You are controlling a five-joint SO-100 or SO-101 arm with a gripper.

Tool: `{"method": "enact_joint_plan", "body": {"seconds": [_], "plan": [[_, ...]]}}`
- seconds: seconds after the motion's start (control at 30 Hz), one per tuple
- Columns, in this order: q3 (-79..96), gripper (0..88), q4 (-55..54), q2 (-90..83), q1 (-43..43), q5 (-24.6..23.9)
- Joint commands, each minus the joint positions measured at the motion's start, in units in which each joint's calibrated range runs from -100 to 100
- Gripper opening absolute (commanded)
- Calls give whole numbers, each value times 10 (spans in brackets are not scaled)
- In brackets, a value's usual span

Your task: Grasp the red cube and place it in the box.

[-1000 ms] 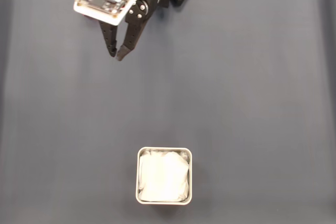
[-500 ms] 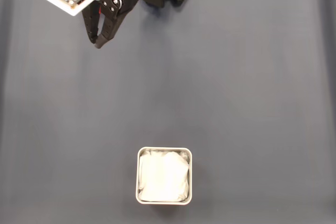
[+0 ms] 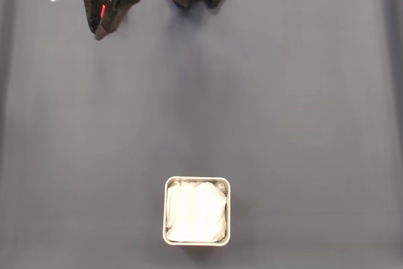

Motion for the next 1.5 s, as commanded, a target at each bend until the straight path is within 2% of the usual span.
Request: {"method": "enact_joint_plan", "body": {"seconds": [0.0,1.47], "plan": [[4,0,4,-24,21,-3],[171,0,38,-184,199,3]]}}
